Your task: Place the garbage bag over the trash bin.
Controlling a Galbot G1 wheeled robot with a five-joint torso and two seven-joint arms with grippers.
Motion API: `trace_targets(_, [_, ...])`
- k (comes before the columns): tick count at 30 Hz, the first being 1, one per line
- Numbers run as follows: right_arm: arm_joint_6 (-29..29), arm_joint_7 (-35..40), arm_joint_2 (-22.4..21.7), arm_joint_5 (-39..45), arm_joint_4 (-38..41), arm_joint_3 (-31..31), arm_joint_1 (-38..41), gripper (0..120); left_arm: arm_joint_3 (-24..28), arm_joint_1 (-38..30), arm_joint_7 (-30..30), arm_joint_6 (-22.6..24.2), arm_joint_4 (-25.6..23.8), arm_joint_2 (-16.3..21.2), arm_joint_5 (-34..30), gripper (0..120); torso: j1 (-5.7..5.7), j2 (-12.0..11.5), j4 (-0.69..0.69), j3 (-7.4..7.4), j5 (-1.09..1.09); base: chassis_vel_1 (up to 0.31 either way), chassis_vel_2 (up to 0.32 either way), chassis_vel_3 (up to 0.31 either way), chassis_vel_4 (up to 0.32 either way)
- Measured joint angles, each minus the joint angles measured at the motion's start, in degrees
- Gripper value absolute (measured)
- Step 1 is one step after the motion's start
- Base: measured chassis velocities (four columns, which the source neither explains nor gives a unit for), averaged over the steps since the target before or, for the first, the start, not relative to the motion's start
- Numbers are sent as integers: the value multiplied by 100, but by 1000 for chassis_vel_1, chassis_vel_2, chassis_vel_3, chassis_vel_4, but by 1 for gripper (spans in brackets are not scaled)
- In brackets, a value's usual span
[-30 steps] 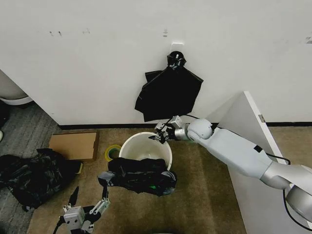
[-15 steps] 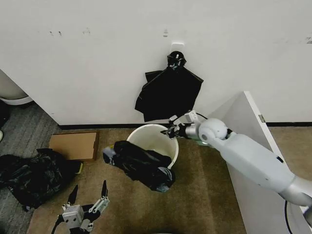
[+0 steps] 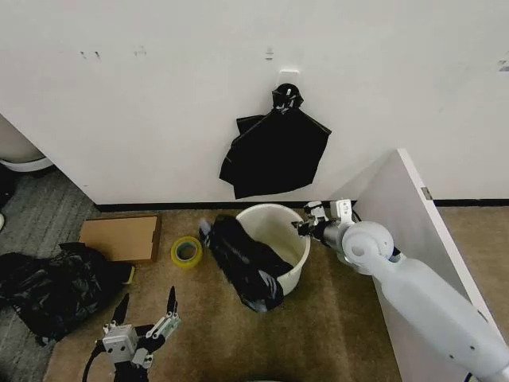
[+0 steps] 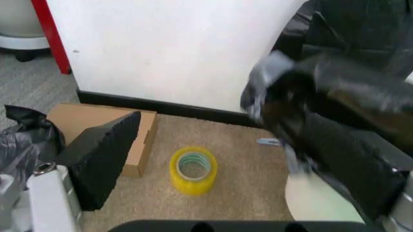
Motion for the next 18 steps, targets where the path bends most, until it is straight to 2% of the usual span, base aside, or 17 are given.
trace_targets(7, [447, 590, 361, -66, 492, 483, -874, 1, 9, -113, -6, 151, -75, 26, -16, 100, 0, 0, -1, 0, 2, 0, 0, 0, 0])
trace_targets(12, [796, 577, 588, -473, 698, 651, -1485, 1, 29, -146, -10, 180, -83, 18, -16, 100, 0, 0, -2, 0, 2, 0, 0, 0, 0])
trace_targets(18, [1260, 392, 909, -959, 772, 650, -1852, 1, 43, -151, -8, 180, -73, 21, -8, 100, 0, 0, -1, 0, 2, 0, 0, 0, 0])
